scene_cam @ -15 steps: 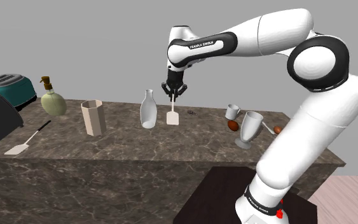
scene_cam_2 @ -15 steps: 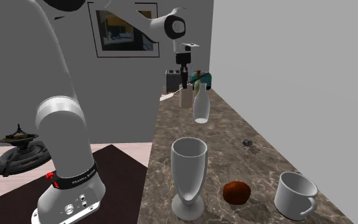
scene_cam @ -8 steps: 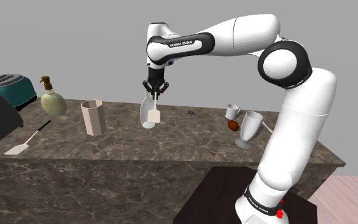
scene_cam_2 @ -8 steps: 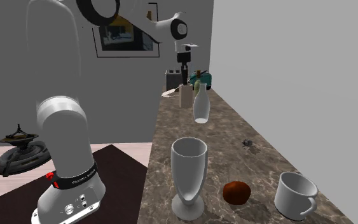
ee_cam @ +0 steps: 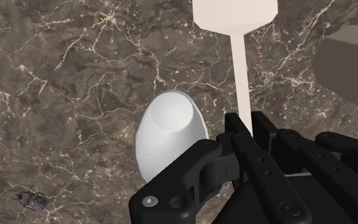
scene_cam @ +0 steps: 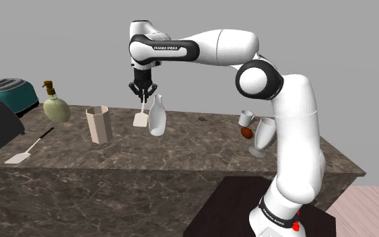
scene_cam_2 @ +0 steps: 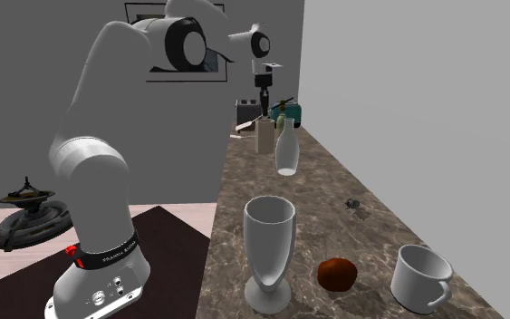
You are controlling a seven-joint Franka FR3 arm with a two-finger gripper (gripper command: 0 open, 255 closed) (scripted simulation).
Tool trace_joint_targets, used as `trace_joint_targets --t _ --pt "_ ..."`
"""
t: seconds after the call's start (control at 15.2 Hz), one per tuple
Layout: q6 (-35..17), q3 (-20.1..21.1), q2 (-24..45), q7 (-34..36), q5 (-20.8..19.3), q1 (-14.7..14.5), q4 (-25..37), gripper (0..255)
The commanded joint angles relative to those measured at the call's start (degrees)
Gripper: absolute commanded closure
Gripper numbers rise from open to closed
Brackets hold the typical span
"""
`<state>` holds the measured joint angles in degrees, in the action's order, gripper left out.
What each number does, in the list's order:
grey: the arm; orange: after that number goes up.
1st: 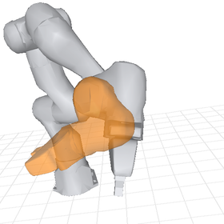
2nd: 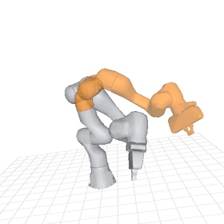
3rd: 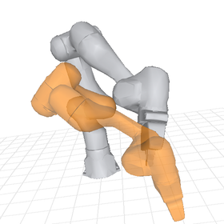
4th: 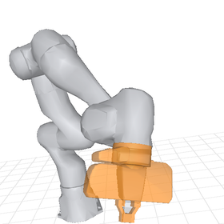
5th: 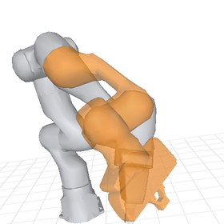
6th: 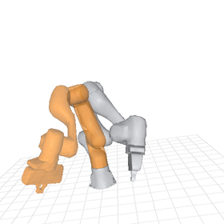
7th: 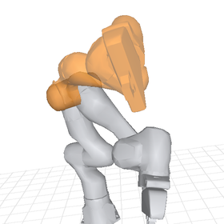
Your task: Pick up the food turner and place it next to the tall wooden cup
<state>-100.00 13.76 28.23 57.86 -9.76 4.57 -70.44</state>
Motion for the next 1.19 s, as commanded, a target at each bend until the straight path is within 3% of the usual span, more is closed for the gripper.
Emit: trace_joint_targets --t 0.0,1.12 --pt "0.5 0.0 2.3 0.8 -0.5 -0.9 2.7 255" --pt "-12.1 -0.4 3.1 2.0 -1.1 -0.2 -9.2 255"
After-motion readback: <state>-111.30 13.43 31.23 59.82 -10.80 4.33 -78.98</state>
